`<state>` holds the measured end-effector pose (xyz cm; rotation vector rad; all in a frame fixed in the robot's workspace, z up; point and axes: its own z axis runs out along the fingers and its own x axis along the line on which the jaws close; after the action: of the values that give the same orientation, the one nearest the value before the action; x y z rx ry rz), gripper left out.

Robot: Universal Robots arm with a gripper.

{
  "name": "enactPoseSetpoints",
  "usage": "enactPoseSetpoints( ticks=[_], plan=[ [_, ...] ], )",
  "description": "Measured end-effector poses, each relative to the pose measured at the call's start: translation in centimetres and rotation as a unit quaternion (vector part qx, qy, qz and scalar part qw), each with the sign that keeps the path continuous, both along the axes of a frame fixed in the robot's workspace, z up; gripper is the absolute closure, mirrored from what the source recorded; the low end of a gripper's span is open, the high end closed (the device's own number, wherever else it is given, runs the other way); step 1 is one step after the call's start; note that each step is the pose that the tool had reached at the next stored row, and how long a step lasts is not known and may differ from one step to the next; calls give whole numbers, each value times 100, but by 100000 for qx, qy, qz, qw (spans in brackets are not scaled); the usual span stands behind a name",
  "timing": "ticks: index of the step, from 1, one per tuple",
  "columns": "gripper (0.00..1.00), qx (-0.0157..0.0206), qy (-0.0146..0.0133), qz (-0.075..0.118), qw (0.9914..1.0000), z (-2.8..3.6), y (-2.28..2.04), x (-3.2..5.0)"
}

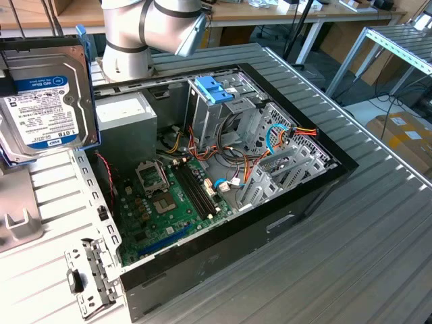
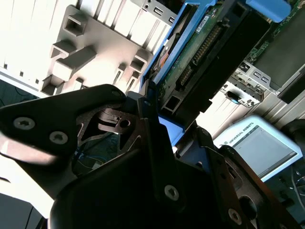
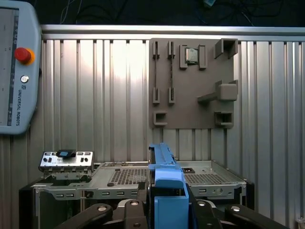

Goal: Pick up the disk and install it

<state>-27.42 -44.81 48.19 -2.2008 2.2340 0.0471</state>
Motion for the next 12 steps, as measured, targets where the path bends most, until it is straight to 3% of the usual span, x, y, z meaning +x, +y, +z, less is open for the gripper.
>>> enactPoseSetpoints(
  ticks=[12],
  plan=[
    [63, 2, 50, 4, 100000, 0, 0, 128]
  ],
)
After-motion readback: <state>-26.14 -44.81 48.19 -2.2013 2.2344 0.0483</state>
